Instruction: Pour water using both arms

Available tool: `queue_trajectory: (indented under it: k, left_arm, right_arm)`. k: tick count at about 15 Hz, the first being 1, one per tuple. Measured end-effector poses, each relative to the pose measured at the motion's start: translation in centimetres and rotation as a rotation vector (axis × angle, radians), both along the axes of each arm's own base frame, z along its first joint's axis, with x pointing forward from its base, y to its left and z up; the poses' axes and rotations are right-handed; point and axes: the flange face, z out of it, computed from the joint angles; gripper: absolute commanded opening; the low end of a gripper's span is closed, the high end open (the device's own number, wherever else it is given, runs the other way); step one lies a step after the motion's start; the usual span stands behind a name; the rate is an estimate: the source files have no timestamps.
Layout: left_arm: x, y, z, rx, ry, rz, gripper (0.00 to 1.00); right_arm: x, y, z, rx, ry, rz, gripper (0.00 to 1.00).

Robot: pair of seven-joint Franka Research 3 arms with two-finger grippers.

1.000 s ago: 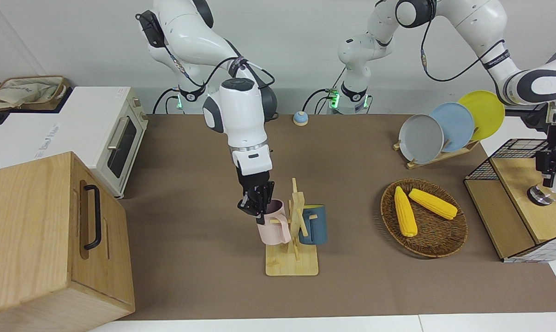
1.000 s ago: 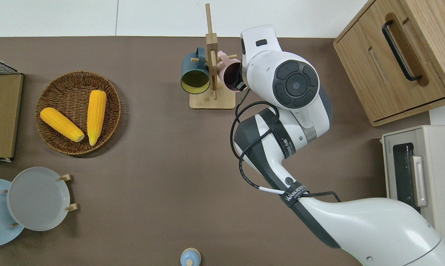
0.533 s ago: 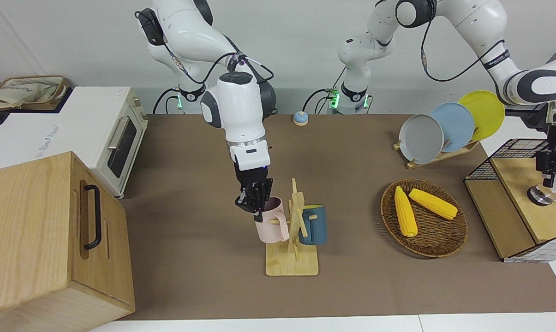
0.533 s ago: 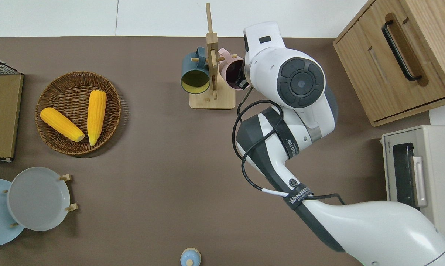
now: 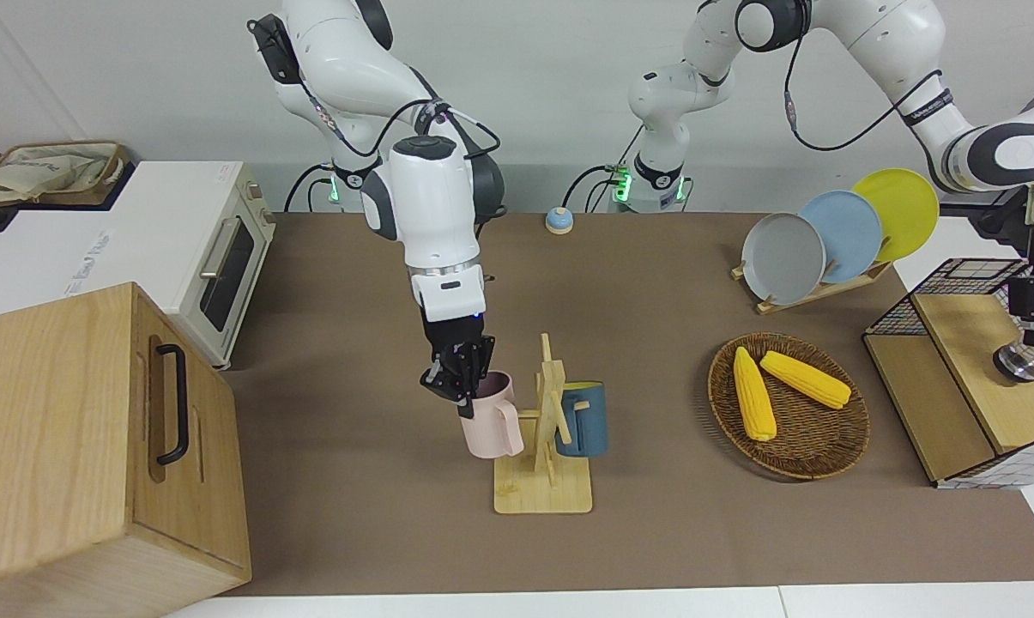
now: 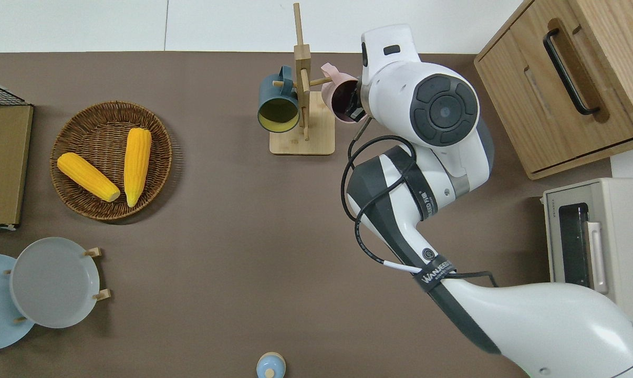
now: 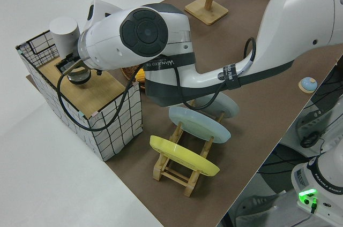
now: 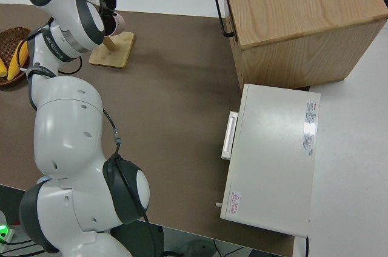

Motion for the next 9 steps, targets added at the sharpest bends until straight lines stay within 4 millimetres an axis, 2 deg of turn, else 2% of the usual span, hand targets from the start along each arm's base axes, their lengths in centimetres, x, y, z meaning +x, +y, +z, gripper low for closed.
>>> queue_trajectory:
  k: [5, 9]
  left_arm:
    - [0.1, 0.0, 1.0, 0.011, 0.006, 0.002, 0.00]
    - [0.3, -0.7, 3.7, 0.011, 0.044, 0.017, 0.00]
  right_arm:
    - [0.1, -1.1, 1.0, 0.006, -0.007, -0.017, 0.000]
    - [0.5, -2.9, 1.4, 0.004, -0.009, -0.041, 0.000]
